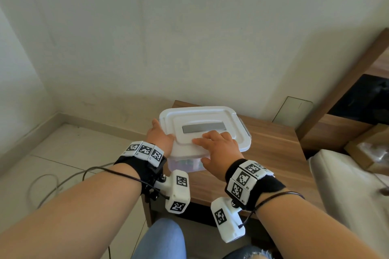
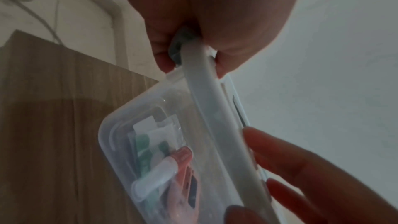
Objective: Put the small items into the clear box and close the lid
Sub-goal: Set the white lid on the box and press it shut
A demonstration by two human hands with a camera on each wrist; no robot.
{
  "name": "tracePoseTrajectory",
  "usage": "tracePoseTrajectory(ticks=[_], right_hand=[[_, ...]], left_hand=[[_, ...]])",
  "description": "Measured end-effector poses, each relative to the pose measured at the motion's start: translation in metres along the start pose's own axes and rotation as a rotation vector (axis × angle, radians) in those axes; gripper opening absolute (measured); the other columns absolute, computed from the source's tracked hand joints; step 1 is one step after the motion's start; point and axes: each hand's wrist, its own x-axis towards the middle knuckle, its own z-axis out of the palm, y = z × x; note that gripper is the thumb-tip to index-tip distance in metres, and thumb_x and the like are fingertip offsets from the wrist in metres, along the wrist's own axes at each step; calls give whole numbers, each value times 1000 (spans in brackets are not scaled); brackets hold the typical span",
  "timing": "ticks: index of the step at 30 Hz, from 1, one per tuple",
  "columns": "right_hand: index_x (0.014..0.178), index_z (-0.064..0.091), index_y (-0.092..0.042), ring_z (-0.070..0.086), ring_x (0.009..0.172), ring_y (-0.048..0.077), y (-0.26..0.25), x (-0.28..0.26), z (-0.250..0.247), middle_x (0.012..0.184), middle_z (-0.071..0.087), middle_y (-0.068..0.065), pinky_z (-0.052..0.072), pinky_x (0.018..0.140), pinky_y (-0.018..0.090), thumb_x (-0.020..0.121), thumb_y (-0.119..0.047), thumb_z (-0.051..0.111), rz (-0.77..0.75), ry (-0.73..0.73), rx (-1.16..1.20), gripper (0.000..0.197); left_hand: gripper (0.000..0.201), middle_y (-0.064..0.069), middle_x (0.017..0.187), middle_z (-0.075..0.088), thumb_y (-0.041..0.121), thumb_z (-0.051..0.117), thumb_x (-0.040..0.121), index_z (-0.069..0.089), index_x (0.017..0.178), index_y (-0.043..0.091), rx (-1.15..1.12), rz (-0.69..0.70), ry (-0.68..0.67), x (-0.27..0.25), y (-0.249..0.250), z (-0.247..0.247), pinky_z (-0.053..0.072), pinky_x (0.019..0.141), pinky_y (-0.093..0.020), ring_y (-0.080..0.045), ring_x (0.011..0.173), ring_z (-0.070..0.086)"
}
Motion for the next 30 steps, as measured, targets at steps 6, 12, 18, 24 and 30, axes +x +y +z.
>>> tracePoseTrajectory(ticks=[6, 12, 18, 24, 30], right_hand=[[134, 47, -43, 35, 127, 19, 7, -1, 0, 141, 41, -13, 30, 111, 38, 86, -44, 55, 11, -32, 107, 49], [135, 44, -33, 41, 126, 26, 44, -3, -15, 136, 51, -1, 32, 106, 44, 90, -43, 46, 445, 224, 205, 46], [137, 38, -17, 39, 127, 32, 70, -7, 0, 140, 46, 8, 35, 103, 45, 87, -48, 50, 694, 252, 302, 61], [120, 49, -10, 52, 108, 33, 70, -4, 7, 114, 61, 11, 45, 96, 47, 88, -49, 41, 746, 176, 396, 51], [123, 49, -13, 47, 111, 33, 71, -6, 1, 108, 63, 10, 44, 86, 38, 93, -32, 44, 573, 271, 328, 36]], left_hand=[[61, -24, 140, 46, 10, 36, 94, 14, 151, 8, 264, 131, 1, 3, 9, 0, 41, 98, -41, -39, 125, 49], [61, -22, 147, 40, 9, 33, 95, 11, 152, 11, 353, 182, -30, 4, 11, -2, 38, 104, -41, -37, 130, 45], [57, -19, 150, 34, 7, 32, 95, 17, 150, 9, 352, 204, -2, 6, 10, 0, 35, 106, -41, -34, 134, 40], [56, -19, 149, 35, 7, 31, 95, 17, 150, 9, 352, 218, 11, 8, 9, 0, 36, 105, -40, -35, 133, 40], [55, -18, 150, 35, 8, 31, 96, 19, 150, 10, 338, 211, 10, 9, 11, 2, 36, 106, -42, -35, 133, 40]])
